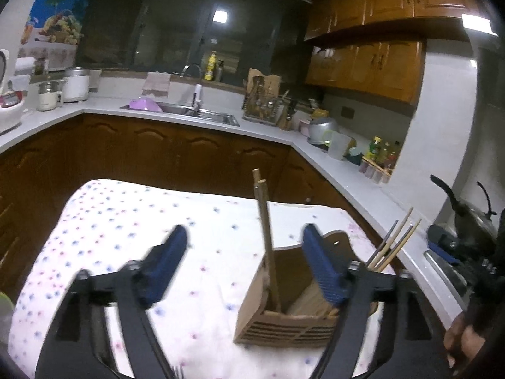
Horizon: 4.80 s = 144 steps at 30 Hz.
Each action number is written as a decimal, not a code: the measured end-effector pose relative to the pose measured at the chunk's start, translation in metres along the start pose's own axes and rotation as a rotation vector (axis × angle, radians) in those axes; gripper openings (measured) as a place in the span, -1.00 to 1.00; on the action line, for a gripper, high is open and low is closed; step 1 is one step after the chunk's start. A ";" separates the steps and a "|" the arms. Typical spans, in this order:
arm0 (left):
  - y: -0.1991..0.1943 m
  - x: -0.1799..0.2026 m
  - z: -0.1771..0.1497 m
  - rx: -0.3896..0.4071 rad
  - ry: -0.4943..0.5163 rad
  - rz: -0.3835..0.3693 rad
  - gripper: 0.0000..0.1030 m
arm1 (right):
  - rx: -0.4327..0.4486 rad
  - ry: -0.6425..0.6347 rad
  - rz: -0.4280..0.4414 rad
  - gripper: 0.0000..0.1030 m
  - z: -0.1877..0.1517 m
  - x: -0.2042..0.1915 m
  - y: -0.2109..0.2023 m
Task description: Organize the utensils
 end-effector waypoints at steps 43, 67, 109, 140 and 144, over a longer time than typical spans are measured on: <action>-0.210 0.004 -0.055 0.093 0.140 0.114 1.00 | 0.004 -0.217 0.089 0.99 -0.070 -0.071 -0.147; -0.232 0.017 -0.169 0.052 0.118 0.157 1.00 | 0.101 -0.223 -0.005 1.00 -0.159 -0.033 -0.177; -0.255 0.023 -0.198 0.036 0.184 0.237 1.00 | 0.117 -0.277 -0.035 1.00 -0.206 -0.023 -0.197; -0.252 0.026 -0.203 0.048 0.211 0.262 1.00 | 0.109 -0.262 -0.034 1.00 -0.209 -0.014 -0.193; -0.251 0.025 -0.203 0.048 0.209 0.263 1.00 | 0.110 -0.262 -0.036 1.00 -0.209 -0.014 -0.194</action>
Point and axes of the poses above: each gripper's, at about its wrist camera, not at the fingertips, and y roughly the way its jaws point, x to its right, z to its top, the point moved 8 cm from there along y, roughly the way its jaws point, and after that the axes turned 11 degrees about y, right-handed, at the moved point
